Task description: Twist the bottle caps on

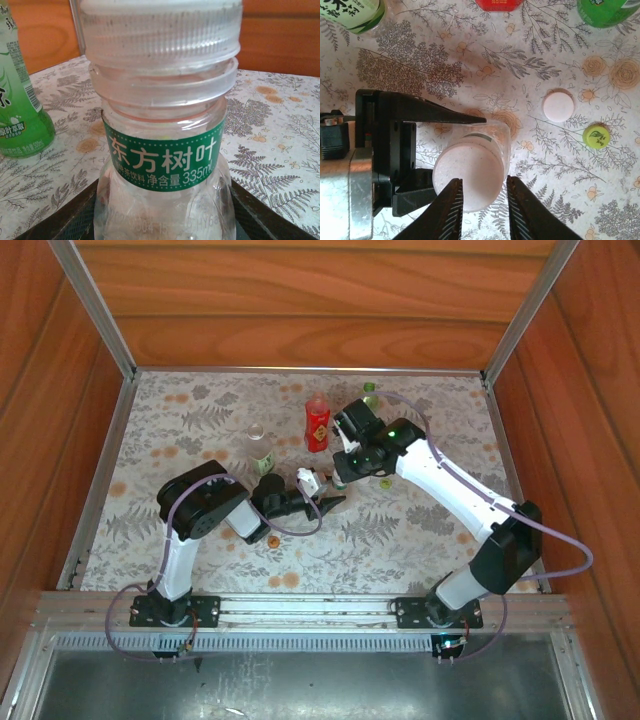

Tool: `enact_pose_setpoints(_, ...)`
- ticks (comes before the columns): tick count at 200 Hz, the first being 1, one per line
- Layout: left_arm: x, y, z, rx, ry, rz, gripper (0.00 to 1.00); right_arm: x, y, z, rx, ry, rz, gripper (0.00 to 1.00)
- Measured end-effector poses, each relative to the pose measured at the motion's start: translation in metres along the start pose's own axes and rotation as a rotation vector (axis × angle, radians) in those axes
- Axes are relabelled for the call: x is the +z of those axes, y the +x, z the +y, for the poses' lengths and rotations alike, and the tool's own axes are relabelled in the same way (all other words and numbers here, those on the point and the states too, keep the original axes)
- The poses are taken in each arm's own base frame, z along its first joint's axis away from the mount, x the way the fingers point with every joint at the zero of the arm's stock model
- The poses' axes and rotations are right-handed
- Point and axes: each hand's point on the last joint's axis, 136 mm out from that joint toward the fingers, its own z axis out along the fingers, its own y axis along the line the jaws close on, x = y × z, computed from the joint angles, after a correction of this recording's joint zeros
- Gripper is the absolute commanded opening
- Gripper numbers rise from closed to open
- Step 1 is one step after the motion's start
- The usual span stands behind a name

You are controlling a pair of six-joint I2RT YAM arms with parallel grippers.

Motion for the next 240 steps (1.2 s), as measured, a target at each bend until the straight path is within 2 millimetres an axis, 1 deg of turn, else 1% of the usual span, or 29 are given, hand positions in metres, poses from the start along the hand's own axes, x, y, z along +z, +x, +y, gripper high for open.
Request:
enact_pose_setpoints(18, 0.000, 0.000, 0.000, 0.000, 0.001, 0.001, 0.56, 0.007, 0.003, -0.002, 0.003, 0.005, 0.015, 0.27)
enact_pose_setpoints(32, 0.000, 0.000, 0.000, 0.002, 0.001, 0.000, 0.56, 0.008, 0.001, -0.002, 0.007, 0.003, 0.004, 0.25)
enact_pose_setpoints(70, 0.000, 0.000, 0.000, 0.002, 0.001, 0.001, 0.56, 0.010, -0.001, -0.001, 0.022, -0.007, -0.032, 0.24)
enact_pose_setpoints(100, 0.000, 0.000, 0.000, 0.002, 0.001, 0.001, 0.56, 0.010, -0.002, -0.003, 0.040, -0.010, -0.049, 0.20)
enact_pose_setpoints(155, 0.000, 0.000, 0.000, 0.002, 0.001, 0.001, 0.56, 0.013, -0.001, -0.004, 0.081, -0.024, -0.084, 0.18)
enact_pose_setpoints(186, 0.000, 0.000, 0.000, 0.001, 0.001, 0.001, 0.56, 0.014, 0.001, -0.002, 0.112, -0.050, -0.108, 0.19)
enact_pose_setpoints(221, 0.000, 0.000, 0.000, 0.000, 0.002, 0.001, 0.56, 0.013, 0.000, -0.002, 0.134, -0.070, -0.123, 0.24)
enact_pose_setpoints(229, 0.000, 0.000, -0.001, 0.000, 0.003, 0.001, 0.56, 0.012, -0.001, 0.000, 0.135, -0.082, -0.124, 0.27)
enact_pose_setpoints(240, 0.000, 0.000, -0.001, 0.000, 0.003, 0.001, 0.56, 0.012, -0.002, 0.003, 0.131, -0.094, -0.125, 0.28)
